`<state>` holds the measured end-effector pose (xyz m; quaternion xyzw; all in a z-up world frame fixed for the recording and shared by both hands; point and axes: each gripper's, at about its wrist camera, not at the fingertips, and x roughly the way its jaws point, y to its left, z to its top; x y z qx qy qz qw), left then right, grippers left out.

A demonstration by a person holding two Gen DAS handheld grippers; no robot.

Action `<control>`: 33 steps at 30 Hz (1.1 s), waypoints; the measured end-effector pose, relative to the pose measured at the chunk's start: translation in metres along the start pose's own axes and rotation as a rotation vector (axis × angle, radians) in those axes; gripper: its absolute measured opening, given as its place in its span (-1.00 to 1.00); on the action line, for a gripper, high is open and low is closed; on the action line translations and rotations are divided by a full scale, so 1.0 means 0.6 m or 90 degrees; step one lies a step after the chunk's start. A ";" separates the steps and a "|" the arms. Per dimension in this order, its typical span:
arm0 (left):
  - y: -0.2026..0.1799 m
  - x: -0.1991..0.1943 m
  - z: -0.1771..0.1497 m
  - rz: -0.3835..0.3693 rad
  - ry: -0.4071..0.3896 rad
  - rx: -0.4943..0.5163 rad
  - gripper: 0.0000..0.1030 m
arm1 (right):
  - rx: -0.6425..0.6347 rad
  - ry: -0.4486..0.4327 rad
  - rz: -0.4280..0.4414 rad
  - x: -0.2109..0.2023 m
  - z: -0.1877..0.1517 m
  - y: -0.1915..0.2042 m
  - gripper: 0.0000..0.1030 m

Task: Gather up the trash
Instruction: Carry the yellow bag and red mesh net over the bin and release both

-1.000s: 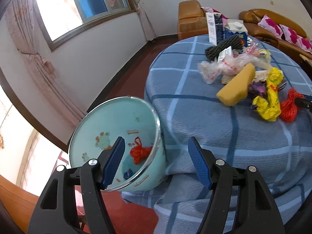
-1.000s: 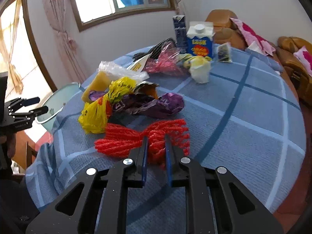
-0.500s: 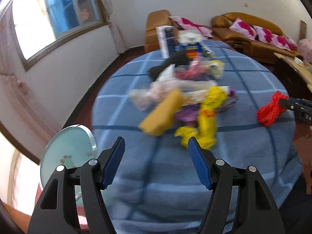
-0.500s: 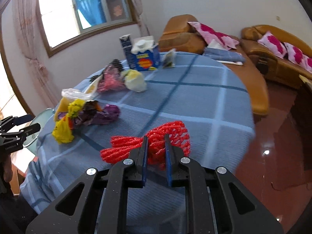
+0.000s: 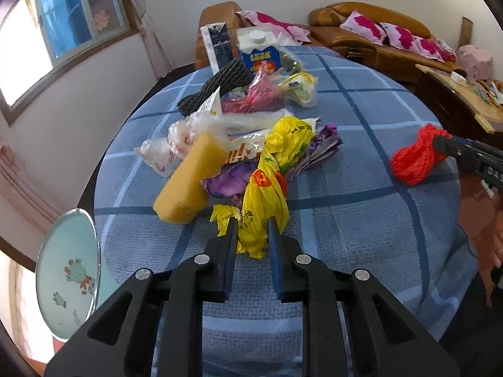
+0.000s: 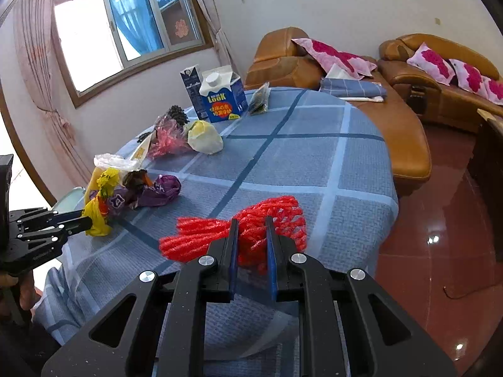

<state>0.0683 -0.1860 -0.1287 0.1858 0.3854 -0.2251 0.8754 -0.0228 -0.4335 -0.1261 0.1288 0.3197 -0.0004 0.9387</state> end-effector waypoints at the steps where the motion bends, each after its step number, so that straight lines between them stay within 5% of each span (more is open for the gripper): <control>1: -0.001 -0.011 0.002 -0.003 -0.006 0.005 -0.64 | -0.002 -0.004 0.002 -0.003 0.001 0.002 -0.69; 12: 0.084 -0.130 -0.008 0.050 -0.056 -0.002 -0.64 | -0.039 -0.072 0.070 -0.040 0.055 0.075 -0.69; 21: 0.237 -0.122 -0.065 0.170 0.009 -0.089 -0.64 | -0.103 -0.088 0.139 0.010 0.110 0.194 -0.69; 33: 0.344 -0.118 -0.132 0.246 0.052 -0.140 -0.64 | -0.193 -0.045 0.218 0.113 0.146 0.379 -0.69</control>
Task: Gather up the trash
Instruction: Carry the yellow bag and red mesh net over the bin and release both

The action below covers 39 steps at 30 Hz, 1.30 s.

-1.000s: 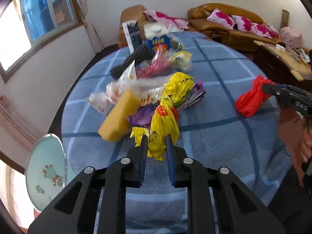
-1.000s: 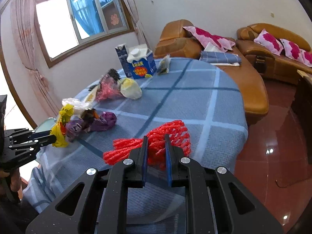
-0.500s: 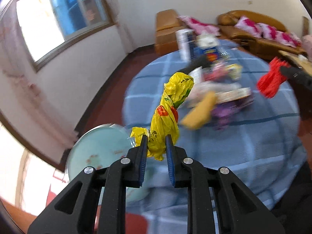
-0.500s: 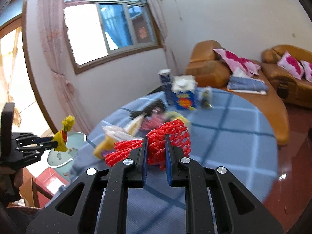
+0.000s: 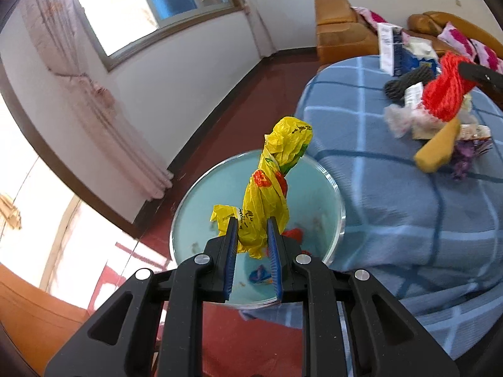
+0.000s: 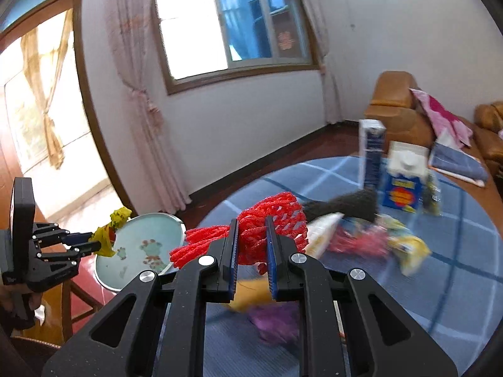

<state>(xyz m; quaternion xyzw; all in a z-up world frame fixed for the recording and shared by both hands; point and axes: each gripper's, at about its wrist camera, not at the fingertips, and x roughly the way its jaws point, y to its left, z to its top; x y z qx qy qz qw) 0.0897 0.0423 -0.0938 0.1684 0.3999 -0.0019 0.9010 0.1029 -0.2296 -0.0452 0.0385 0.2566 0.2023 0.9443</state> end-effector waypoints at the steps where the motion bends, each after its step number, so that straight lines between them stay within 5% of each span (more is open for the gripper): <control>1: 0.006 0.004 -0.003 0.003 0.003 -0.003 -0.64 | -0.006 0.003 0.007 0.011 0.002 0.008 -0.69; 17: 0.081 0.045 -0.025 0.056 0.041 -0.043 -0.64 | -0.079 0.049 0.067 0.157 0.020 0.112 -0.69; 39: 0.094 0.058 -0.033 0.057 0.055 -0.062 -0.63 | -0.120 0.089 0.091 0.220 0.015 0.166 -0.68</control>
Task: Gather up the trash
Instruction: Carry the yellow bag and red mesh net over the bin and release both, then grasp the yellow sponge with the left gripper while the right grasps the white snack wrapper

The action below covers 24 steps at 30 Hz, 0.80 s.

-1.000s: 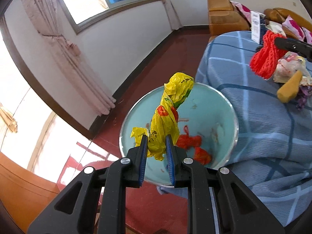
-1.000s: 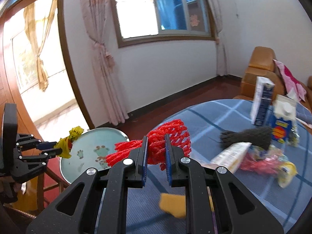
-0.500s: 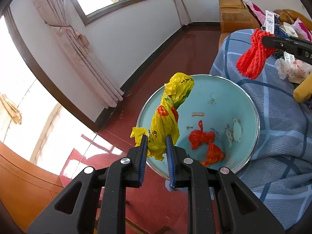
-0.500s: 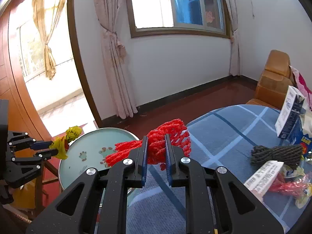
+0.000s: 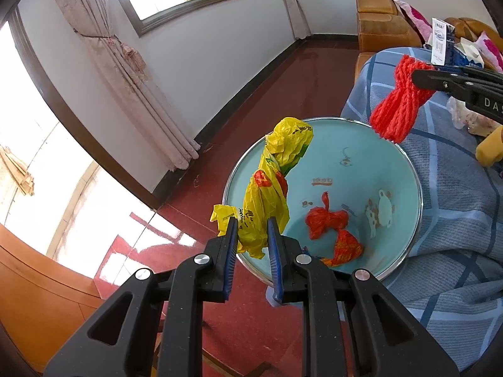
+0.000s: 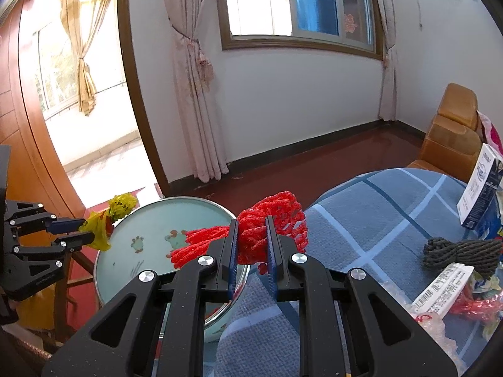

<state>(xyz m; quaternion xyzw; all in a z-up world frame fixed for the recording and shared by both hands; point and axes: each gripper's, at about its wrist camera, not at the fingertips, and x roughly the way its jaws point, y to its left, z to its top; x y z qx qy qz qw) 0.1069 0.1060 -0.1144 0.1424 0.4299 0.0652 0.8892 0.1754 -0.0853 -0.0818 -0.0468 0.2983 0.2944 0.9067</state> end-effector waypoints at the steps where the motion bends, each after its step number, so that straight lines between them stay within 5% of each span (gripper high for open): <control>1: 0.000 0.000 0.000 -0.001 0.000 -0.001 -0.63 | 0.000 0.000 0.000 0.000 0.000 0.000 -0.68; 7: -0.003 -0.001 -0.001 -0.010 -0.002 0.000 -0.57 | -0.002 0.004 0.006 0.000 -0.002 0.002 -0.63; 12: -0.010 -0.005 -0.002 -0.011 -0.011 0.003 -0.32 | -0.015 0.017 0.022 0.008 -0.007 0.011 -0.16; 24: -0.015 -0.013 0.002 -0.008 -0.021 0.005 0.00 | -0.036 0.025 -0.013 0.003 -0.017 0.014 -0.08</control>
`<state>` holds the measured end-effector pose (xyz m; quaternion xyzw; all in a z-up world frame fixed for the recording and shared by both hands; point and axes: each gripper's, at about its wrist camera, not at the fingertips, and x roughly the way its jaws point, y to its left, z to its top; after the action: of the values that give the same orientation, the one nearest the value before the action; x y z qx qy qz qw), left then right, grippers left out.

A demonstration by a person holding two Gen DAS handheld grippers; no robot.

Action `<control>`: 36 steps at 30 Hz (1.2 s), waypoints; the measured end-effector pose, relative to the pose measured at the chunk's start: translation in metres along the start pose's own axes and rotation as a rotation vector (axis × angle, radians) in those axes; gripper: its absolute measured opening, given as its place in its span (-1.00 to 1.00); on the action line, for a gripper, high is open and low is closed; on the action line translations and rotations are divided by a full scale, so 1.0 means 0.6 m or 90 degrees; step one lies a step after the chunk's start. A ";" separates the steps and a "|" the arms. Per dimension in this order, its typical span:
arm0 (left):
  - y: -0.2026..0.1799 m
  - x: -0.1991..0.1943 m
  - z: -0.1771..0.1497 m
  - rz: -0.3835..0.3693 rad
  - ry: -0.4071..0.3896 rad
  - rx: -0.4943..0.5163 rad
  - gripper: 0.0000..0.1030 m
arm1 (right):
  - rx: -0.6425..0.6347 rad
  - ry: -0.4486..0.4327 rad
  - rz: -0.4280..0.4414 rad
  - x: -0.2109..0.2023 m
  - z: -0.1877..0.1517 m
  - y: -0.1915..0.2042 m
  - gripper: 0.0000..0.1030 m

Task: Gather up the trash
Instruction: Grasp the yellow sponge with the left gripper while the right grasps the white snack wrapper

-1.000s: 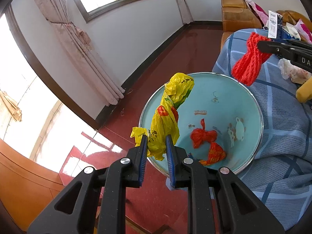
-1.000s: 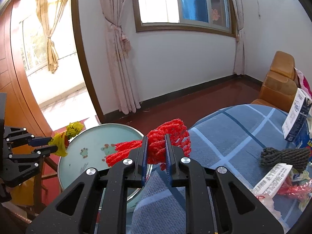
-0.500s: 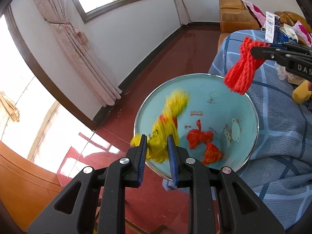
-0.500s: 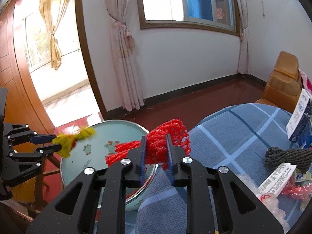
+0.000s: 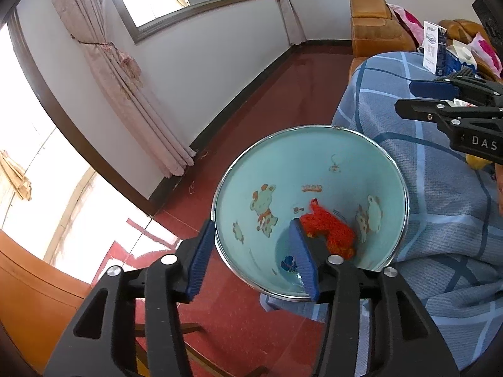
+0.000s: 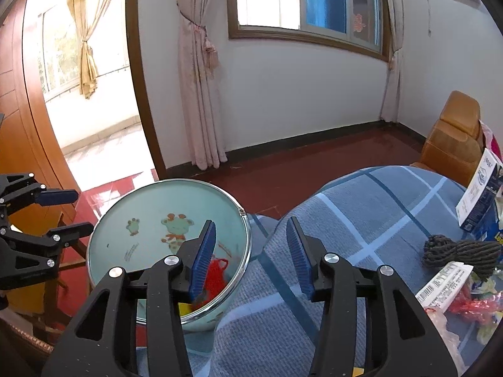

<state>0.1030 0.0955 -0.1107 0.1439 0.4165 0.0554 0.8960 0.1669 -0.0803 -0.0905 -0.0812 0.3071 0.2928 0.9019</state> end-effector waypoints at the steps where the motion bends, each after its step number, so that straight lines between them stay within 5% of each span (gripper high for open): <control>1: 0.000 -0.001 0.001 0.000 -0.001 -0.001 0.01 | 0.001 -0.001 -0.001 -0.003 0.000 -0.002 -0.07; 10: -0.023 -0.010 0.003 -0.026 -0.007 0.005 0.11 | 0.015 -0.010 -0.059 -0.084 -0.030 -0.039 0.03; 23: -0.186 -0.033 0.038 -0.119 -0.037 0.098 0.11 | 0.207 -0.017 -0.289 -0.298 -0.206 -0.243 0.16; 36: -0.359 -0.044 0.092 -0.243 -0.079 0.139 0.10 | 0.312 -0.027 -0.335 -0.362 -0.308 -0.304 0.22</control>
<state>0.1234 -0.1268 -0.1233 0.1621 0.3835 -0.1697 0.8932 0.0394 -0.3932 -0.1135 0.0669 0.3178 -0.0302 0.9453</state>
